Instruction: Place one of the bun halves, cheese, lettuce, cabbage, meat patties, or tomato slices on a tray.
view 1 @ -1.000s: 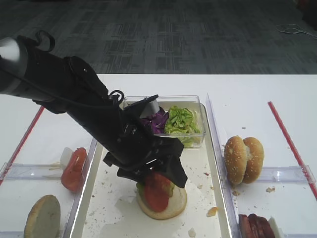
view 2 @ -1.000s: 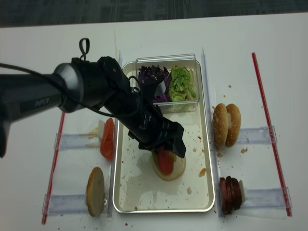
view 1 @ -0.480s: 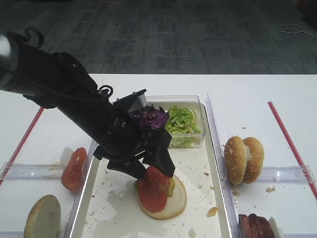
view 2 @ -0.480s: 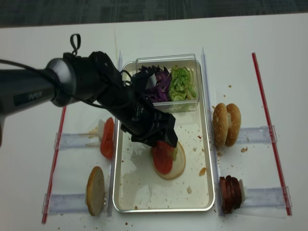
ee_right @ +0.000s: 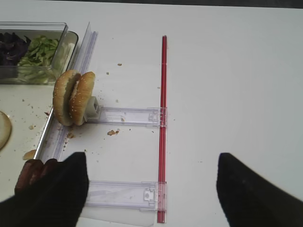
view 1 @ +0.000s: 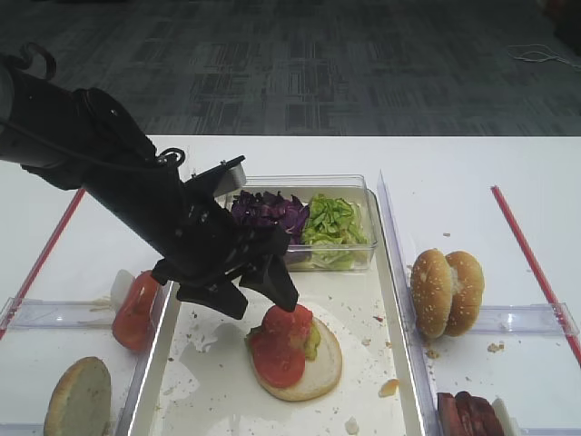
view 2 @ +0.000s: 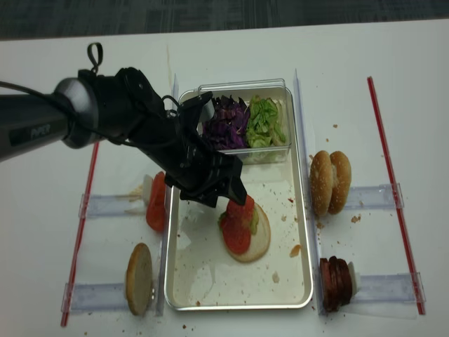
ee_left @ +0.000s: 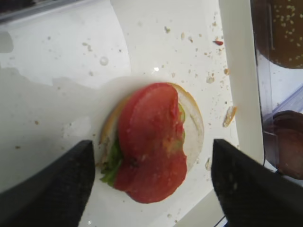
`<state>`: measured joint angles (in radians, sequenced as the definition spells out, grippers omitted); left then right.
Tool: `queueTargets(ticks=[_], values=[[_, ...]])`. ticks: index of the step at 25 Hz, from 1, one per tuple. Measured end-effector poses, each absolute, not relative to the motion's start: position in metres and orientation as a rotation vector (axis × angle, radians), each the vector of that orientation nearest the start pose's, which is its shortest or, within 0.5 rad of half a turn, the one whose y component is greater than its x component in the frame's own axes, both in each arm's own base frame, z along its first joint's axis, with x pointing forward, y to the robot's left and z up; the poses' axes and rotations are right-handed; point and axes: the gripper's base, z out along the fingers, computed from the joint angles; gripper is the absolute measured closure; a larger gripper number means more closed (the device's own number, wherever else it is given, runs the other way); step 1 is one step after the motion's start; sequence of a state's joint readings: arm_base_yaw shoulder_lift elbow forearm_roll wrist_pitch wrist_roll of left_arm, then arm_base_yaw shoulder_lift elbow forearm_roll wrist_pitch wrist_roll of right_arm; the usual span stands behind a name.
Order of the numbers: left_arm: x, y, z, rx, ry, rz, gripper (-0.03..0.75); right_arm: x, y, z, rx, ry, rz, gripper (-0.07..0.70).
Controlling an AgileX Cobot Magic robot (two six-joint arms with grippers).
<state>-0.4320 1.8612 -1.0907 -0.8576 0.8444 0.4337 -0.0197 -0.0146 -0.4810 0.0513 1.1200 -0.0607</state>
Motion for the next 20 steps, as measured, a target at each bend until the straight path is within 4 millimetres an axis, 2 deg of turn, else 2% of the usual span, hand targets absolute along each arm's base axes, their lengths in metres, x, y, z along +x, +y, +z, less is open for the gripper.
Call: queueTargets(ticks=[4,7,16,20], values=[[0.290,-0.191,0.169,0.433,2.923,-0.993,0.205,-0.008,0.004,0.267,-0.045,2.106,0.015,0.041],[0.289,-0.189,0.178,0.453,2.897,-0.988,0.204,-0.008,0.004,0.267,-0.044,2.106,0.016,0.041],[0.269,-0.181,0.252,0.529,2.670,-1.012,0.204,-0.007,0.004,0.267,-0.044,2.104,0.016,0.041],[0.260,-0.175,0.271,0.566,2.613,-0.987,0.204,-0.007,0.004,0.267,-0.044,2.104,0.016,0.041]])
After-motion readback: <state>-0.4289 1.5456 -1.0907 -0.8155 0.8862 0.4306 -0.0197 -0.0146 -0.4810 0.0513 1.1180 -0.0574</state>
